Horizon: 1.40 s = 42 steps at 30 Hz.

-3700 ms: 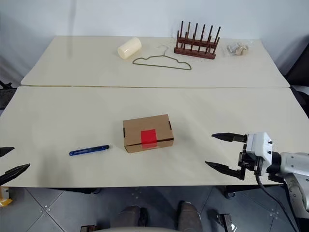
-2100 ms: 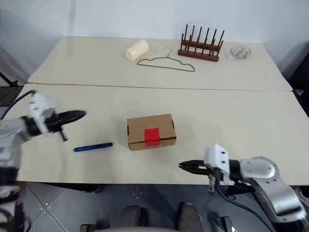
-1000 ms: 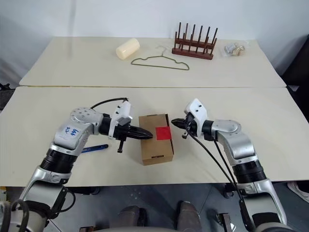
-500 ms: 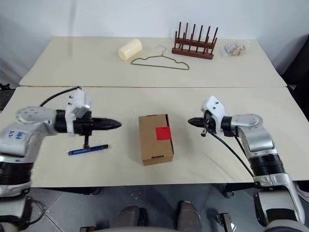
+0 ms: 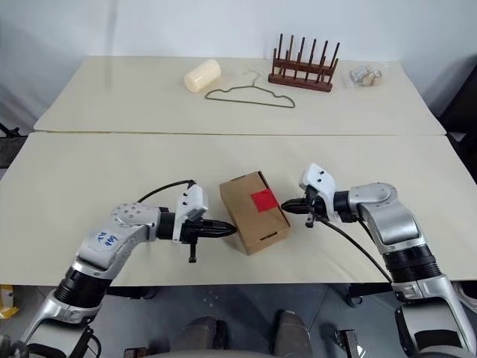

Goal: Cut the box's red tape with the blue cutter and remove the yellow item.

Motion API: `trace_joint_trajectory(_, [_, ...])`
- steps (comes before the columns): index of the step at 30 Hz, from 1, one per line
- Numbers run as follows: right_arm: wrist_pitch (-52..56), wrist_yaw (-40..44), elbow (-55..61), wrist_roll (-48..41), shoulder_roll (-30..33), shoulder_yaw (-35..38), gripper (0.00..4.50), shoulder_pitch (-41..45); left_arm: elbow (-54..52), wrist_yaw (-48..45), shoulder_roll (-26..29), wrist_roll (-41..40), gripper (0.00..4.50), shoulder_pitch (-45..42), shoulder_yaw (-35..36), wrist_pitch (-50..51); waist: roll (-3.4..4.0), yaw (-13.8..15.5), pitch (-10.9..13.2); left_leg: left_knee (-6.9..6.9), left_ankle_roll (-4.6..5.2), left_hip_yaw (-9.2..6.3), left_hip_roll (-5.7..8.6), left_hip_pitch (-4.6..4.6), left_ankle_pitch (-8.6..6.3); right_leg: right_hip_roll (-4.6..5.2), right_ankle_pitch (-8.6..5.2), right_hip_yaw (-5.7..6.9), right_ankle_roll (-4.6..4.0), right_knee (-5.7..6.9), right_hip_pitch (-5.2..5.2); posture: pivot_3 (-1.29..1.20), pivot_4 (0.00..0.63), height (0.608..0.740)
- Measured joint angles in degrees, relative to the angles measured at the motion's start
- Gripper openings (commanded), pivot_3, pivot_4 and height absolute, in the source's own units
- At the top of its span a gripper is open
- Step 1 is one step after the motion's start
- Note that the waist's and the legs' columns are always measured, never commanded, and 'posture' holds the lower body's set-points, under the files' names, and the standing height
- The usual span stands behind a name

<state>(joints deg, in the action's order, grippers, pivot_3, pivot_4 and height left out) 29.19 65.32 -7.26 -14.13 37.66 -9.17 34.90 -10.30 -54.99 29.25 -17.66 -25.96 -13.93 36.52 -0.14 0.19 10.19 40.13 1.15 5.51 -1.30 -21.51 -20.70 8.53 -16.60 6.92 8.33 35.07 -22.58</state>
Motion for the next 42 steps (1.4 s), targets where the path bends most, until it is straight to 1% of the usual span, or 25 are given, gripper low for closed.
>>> trace_joint_trajectory(5, [-2.4,-0.7,-5.3,2.1,-1.6,-1.0,0.02,4.3,2.0,2.0,-1.1,0.9,0.00,-1.2,-0.2,-0.3,0.00,-0.2,0.0,-0.01,0.00,-0.02,0.00,0.00,0.00,0.00,0.00,0.02,0.00,-0.02,0.00,0.00,0.150,0.740])
trace_joint_trajectory(10, [-5.9,-0.9,-11.1,3.9,-2.3,-1.4,0.02,6.0,2.4,3.5,-0.9,1.5,0.00,-0.9,0.7,-0.5,0.00,-0.3,0.0,-0.04,0.00,-0.02,0.00,0.00,0.00,0.00,0.00,0.03,0.00,-0.04,0.00,0.00,0.150,0.740])
trace_joint_trajectory(12, [-7.4,-1.0,-12.4,3.8,-2.3,-1.0,0.02,6.7,1.2,3.4,0.4,1.0,0.00,0.6,2.4,-0.9,0.00,-0.4,0.0,-0.06,0.00,-0.06,-0.03,0.00,0.00,0.00,0.00,0.03,0.00,-0.05,-0.01,0.00,0.150,0.740])
trace_joint_trajectory(13, [-8.5,-0.9,-13.0,3.3,-2.1,0.6,0.02,6.8,-0.4,2.8,1.6,0.0,0.00,2.0,4.1,-0.9,0.00,-0.5,0.0,-0.09,0.00,-0.09,-0.05,0.00,0.00,0.00,0.00,0.02,0.00,-0.05,-0.03,0.00,0.150,0.740])
trace_joint_trajectory(16, [-12.0,0.5,-14.0,0.3,-0.1,6.4,0.02,7.1,-6.6,1.1,4.1,-6.5,0.00,6.4,12.6,-0.8,0.02,-0.5,0.0,-0.12,0.00,-0.21,-0.30,-0.01,0.00,0.00,0.00,0.00,0.00,-0.10,-0.06,0.00,0.150,0.740])
trace_joint_trajectory(18, [-15.0,3.9,-14.1,-2.6,2.0,10.2,0.37,7.1,-10.3,0.5,6.4,-13.7,0.38,9.6,22.0,1.8,0.02,-0.5,0.0,-0.12,-0.01,-0.22,-0.35,0.00,-0.01,0.00,0.00,0.00,0.00,-0.13,-0.04,0.00,0.150,0.740])
trace_joint_trajectory(19, [-15.6,5.2,-14.1,-3.8,3.1,11.7,0.57,6.9,-10.7,0.8,8.0,-16.0,0.58,10.8,26.2,3.5,0.02,-0.5,0.0,-0.12,-0.01,-0.22,-0.35,0.02,-0.01,0.00,0.00,0.00,0.00,-0.12,-0.03,0.00,0.150,0.740])
trace_joint_trajectory(20, [-15.9,6.8,-14.0,-5.4,4.0,13.5,0.91,6.4,-10.9,1.2,10.0,-17.8,0.88,12.5,30.9,4.8,0.02,-0.5,0.0,-0.11,-0.01,-0.22,-0.34,0.05,-0.01,0.00,0.00,0.00,0.00,-0.12,0.00,0.00,0.150,0.740])
trace_joint_trajectory(23, [-17.1,11.0,-9.4,-9.6,5.2,17.0,1.91,1.0,-8.0,-1.5,16.3,-17.1,1.77,21.4,40.9,1.3,0.03,-0.5,0.0,-0.18,-0.02,-0.16,-0.32,0.15,-0.05,-0.02,-0.01,-0.01,-0.01,-0.15,0.05,0.00,0.150,0.740])
trace_joint_trajectory(25, [-16.8,11.9,-3.3,-12.7,5.1,18.6,2.60,-4.8,-0.5,-6.2,20.5,-13.8,2.37,29.5,48.0,-5.5,0.06,-0.5,0.0,-0.23,-0.08,-0.02,-0.25,0.17,-0.11,-0.12,-0.04,0.00,-0.08,-0.20,0.00,0.00,0.150,0.740])
trace_joint_trajectory(27, [-15.3,11.6,2.6,-17.4,3.7,20.5,3.29,-8.3,7.5,-11.2,22.5,-11.3,3.00,35.1,53.3,-12.5,0.13,-0.7,0.1,-0.23,-0.13,0.02,-0.28,0.19,-0.14,-0.15,-0.06,-0.02,-0.12,-0.16,-0.05,0.00,0.150,0.740])
trace_joint_trajectory(29, [-15.6,11.6,9.3,-21.3,1.8,21.6,3.31,-10.1,15.4,-15.4,24.7,-10.3,3.60,39.0,56.9,-17.7,0.15,-0.7,0.1,-0.21,-0.19,0.05,-0.36,0.23,-0.19,-0.20,-0.10,-0.01,-0.19,-0.11,-0.08,0.00,0.150,0.740])
trace_joint_trajectory(30, [-15.4,11.7,14.6,-24.1,1.1,21.6,3.31,-11.9,22.8,-17.7,27.0,-9.0,3.93,41.4,59.7,-21.2,0.13,-0.7,0.1,-0.21,-0.26,0.03,-0.43,0.25,-0.25,-0.25,-0.16,0.02,-0.30,-0.06,-0.09,0.00,0.150,0.740])
trace_joint_trajectory(31, [-14.7,11.8,17.0,-25.7,1.1,21.7,3.31,-13.1,26.7,-18.6,28.2,-8.4,4.21,42.6,61.2,-23.0,0.12,-0.7,0.1,-0.21,-0.25,0.00,-0.46,0.27,-0.29,-0.26,-0.16,0.03,-0.31,-0.07,-0.09,0.00,0.150,0.740])
trace_joint_trajectory(32, [-13.9,11.9,19.0,-27.0,1.1,21.5,3.63,-14.1,30.2,-19.8,29.1,-8.0,4.48,43.3,62.3,-24.9,0.12,-0.5,0.1,-0.21,-0.21,-0.02,-0.46,0.29,-0.33,-0.21,-0.16,0.02,-0.30,-0.06,-0.10,0.00,0.150,0.740])
trace_joint_trajectory(34, [-13.6,12.2,22.5,-28.1,0.9,20.2,4.12,-15.6,35.6,-21.3,30.7,-7.6,4.50,43.6,63.3,-27.9,0.12,0.0,0.1,-0.19,-0.15,-0.06,-0.51,0.28,-0.36,-0.07,-0.16,0.05,-0.30,-0.01,-0.10,0.00,0.150,0.740])
trace_joint_trajectory(35, [-14.1,12.1,24.1,-28.1,0.3,19.2,4.47,-16.1,38.1,-22.2,31.5,-7.2,4.50,43.8,63.5,-29.7,0.08,0.1,0.0,-0.19,-0.13,-0.05,-0.53,0.29,-0.37,-0.03,-0.16,0.06,-0.30,0.00,-0.11,0.00,0.150,0.740])
trace_joint_trajectory(39, [-15.4,11.3,26.3,-27.4,-0.2,17.9,4.47,-17.9,44.8,-23.8,34.3,-5.6,4.50,41.7,62.6,-36.7,0.00,-0.1,0.0,-0.18,-0.04,0.01,-0.50,0.28,-0.43,0.03,-0.15,0.10,-0.29,0.02,-0.15,0.00,0.150,0.740])
trace_joint_trajectory(42, [-15.9,11.3,26.1,-27.2,0.3,18.0,4.47,-18.7,42.9,-26.4,34.7,-6.3,4.50,38.7,59.2,-36.2,0.00,-0.2,0.0,-0.18,-0.04,0.07,-0.47,0.28,-0.46,0.03,-0.15,0.12,-0.29,0.10,-0.20,0.00,0.150,0.740])
